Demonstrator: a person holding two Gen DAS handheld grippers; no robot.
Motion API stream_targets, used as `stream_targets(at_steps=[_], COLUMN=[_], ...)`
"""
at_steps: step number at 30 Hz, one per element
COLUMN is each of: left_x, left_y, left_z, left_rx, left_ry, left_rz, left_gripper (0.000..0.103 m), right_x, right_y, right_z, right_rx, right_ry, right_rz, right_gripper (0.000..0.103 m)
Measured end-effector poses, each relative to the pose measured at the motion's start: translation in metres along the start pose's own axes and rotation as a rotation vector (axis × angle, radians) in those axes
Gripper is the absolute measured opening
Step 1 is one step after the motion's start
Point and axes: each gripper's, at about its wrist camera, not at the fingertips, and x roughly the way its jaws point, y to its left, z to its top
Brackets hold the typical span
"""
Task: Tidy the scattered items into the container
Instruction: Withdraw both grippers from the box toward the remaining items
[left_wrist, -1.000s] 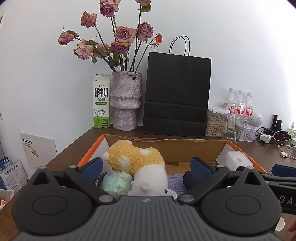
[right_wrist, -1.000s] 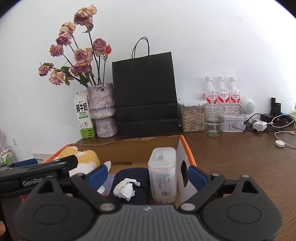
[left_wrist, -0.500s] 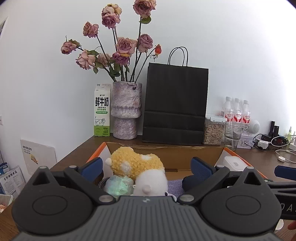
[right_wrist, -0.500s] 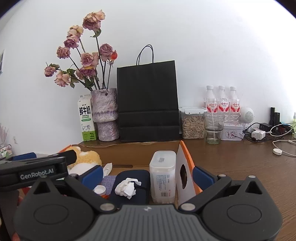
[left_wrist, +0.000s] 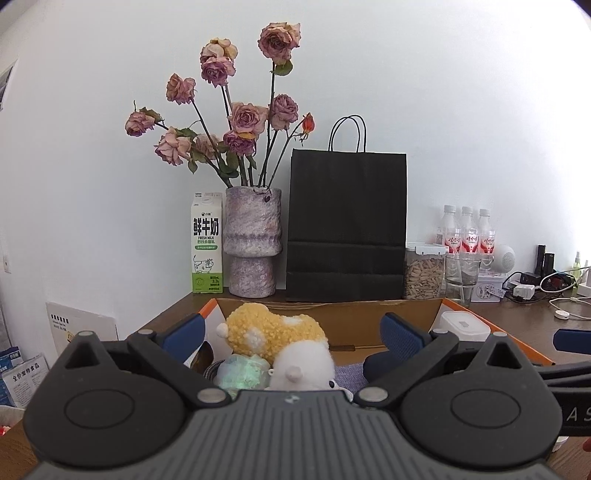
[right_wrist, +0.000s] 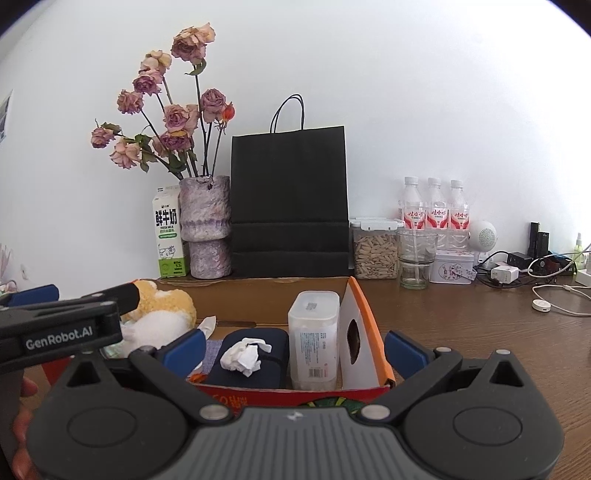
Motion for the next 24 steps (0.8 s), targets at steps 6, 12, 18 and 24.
stream_targets(at_steps=[6, 12, 18, 24], left_x=[-0.019, -0.038, -0.053, -0.061], left_y=[-0.001, 0.004, 0.014, 0.029], left_z=[-0.006, -0.016, -0.023, -0.025], left_rx=[0.022, 0.029, 0.022, -0.018], left_ry=[-0.012, -0.012, 0.013, 0.046], left_rz=[-0.004, 0.025, 0.057, 0.083], left_gripper=[0.103, 0.103, 0.103, 0.103], right_x=[-0.014, -0.027, -0.037, -0.043], right_y=[-0.001, -0.006, -0.01, -0.022], right_z=[-0.01, -0.018, -0.025, -0.031], right_rx=[-0.013, -0.002, 0.002, 0.043], right_ry=[0.001, 0.009, 0.041, 0.107], right_rz=[-0.026, -0.047, -0.06, -0.079], right_gripper=[0.103, 0.103, 0.103, 0.103])
